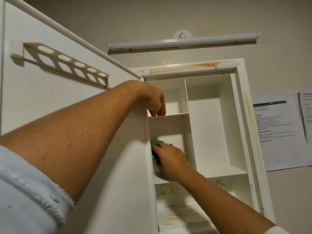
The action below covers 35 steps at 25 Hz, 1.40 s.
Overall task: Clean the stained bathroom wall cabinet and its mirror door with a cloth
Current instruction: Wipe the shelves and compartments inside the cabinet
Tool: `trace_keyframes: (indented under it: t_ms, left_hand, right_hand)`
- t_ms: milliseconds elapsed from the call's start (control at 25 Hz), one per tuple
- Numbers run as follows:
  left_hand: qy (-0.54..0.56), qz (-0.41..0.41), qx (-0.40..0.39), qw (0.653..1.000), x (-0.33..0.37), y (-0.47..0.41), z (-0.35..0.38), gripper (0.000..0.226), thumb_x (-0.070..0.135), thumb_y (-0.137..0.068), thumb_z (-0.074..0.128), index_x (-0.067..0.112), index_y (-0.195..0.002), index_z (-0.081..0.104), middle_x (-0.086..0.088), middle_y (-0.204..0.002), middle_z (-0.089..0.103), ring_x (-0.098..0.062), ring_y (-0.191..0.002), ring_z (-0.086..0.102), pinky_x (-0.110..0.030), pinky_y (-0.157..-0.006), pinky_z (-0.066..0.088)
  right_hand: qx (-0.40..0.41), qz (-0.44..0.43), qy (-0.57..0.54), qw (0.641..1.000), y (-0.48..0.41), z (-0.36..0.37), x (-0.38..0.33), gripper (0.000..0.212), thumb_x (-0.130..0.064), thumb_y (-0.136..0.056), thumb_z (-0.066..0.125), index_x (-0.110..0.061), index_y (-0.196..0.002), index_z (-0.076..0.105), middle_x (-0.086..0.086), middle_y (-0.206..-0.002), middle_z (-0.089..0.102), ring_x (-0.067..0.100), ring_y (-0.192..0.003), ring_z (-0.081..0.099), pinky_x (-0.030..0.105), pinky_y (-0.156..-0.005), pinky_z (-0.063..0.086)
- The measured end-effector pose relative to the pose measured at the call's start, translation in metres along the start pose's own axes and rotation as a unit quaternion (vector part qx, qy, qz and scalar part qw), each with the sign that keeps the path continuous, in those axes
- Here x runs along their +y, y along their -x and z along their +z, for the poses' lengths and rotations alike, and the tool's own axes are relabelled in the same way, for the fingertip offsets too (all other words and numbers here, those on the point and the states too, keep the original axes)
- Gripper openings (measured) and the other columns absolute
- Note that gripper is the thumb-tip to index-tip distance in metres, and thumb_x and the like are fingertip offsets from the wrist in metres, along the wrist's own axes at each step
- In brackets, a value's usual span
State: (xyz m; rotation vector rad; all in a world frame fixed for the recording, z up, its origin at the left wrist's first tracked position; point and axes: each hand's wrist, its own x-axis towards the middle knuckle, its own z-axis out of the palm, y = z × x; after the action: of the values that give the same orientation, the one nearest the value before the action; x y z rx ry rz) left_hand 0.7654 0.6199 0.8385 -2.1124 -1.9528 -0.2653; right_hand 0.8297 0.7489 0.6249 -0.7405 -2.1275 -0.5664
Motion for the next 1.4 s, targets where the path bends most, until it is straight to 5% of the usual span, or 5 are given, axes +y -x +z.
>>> trace_keyframes:
  t_ms: [280, 480, 680, 1000, 1400]
  left_hand:
    - [0.006, 0.000, 0.026, 1.000, 0.000, 0.009, 0.006, 0.043, -0.005, -0.098, 0.050, 0.015, -0.132, 0.069, 0.000, -0.132, 0.066, -0.016, -0.117, 0.063, -0.031, -0.101, 0.053]
    - [0.010, -0.003, 0.028, 1.000, -0.001, 0.006, 0.008, 0.043, -0.007, -0.098, 0.049, 0.015, -0.130, 0.068, -0.002, -0.134, 0.066, -0.016, -0.121, 0.062, -0.036, -0.109, 0.049]
    - [0.017, -0.009, 0.038, 0.999, -0.001, 0.004, 0.010, 0.041, -0.006, -0.099, 0.051, 0.015, -0.127, 0.070, -0.001, -0.129, 0.069, -0.014, -0.117, 0.064, -0.034, -0.106, 0.050]
    - [0.019, -0.003, 0.063, 0.998, -0.003, 0.001, 0.016, 0.039, -0.004, -0.096, 0.056, 0.017, -0.124, 0.073, 0.001, -0.124, 0.070, -0.014, -0.112, 0.065, -0.037, -0.104, 0.053]
    - [0.013, 0.000, 0.079, 0.997, -0.005, 0.006, 0.019, 0.046, -0.006, -0.091, 0.052, 0.023, -0.120, 0.074, 0.006, -0.120, 0.071, -0.011, -0.109, 0.066, -0.037, -0.103, 0.054]
  right_hand:
    - [0.098, 0.160, -0.001, 0.982, -0.053, -0.033, 0.005, 0.034, -0.014, -0.097, 0.065, -0.013, -0.130, 0.057, 0.012, -0.116, 0.063, 0.030, -0.098, 0.066, 0.041, -0.085, 0.060]
    - [0.057, 0.019, 0.108, 0.992, -0.027, -0.010, -0.001, 0.053, -0.012, -0.078, 0.085, -0.006, -0.125, 0.061, 0.018, -0.119, 0.061, 0.034, -0.101, 0.064, 0.043, -0.081, 0.059]
    - [0.029, -0.001, 0.182, 0.983, -0.037, -0.035, 0.018, 0.047, -0.016, -0.096, 0.066, -0.010, -0.139, 0.047, 0.019, -0.127, 0.054, 0.035, -0.099, 0.066, 0.044, -0.077, 0.058]
    - [0.156, 0.195, -0.066, 0.966, -0.044, -0.027, 0.007, 0.033, -0.015, -0.098, 0.063, -0.012, -0.131, 0.062, 0.009, -0.124, 0.060, 0.027, -0.113, 0.060, 0.036, -0.094, 0.055]
    - [-0.056, -0.070, -0.003, 0.996, -0.013, -0.019, 0.019, 0.037, -0.019, -0.092, 0.068, -0.023, -0.129, 0.068, 0.005, -0.125, 0.060, 0.025, -0.103, 0.062, 0.033, -0.083, 0.052]
